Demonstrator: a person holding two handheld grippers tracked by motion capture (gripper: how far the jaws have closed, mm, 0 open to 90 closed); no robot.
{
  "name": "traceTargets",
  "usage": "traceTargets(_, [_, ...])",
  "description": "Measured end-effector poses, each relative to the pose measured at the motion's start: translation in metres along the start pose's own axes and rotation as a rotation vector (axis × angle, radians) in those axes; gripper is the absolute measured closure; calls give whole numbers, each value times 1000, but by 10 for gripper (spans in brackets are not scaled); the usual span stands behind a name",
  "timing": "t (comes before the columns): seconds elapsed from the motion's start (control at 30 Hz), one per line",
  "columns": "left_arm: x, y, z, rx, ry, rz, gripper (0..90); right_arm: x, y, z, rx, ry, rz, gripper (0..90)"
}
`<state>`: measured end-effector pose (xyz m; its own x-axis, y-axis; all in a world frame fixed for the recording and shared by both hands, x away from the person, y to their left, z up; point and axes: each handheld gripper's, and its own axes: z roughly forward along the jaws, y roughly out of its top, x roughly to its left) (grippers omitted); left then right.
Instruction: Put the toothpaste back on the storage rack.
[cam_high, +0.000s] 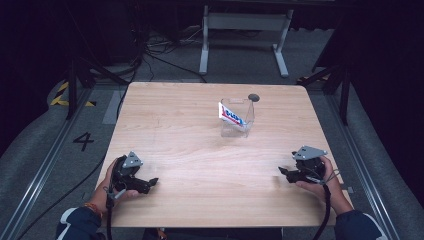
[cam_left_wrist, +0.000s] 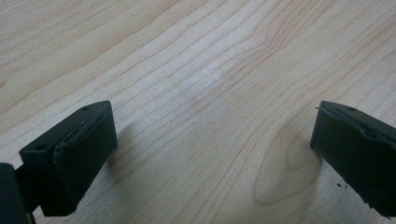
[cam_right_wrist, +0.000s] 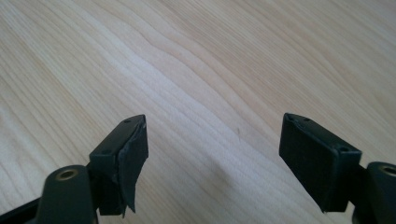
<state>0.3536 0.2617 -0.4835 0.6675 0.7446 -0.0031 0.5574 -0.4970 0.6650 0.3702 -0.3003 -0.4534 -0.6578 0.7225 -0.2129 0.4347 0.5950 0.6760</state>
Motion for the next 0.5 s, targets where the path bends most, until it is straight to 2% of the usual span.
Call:
traceTargets(0.33, [0,0,0,0,0,0,9,-7,-29,-6,5,-5,78,231])
traceTargets(0.5, [0,0,0,0,-1,1,9,-11,-49,-9,-4,38,158,229])
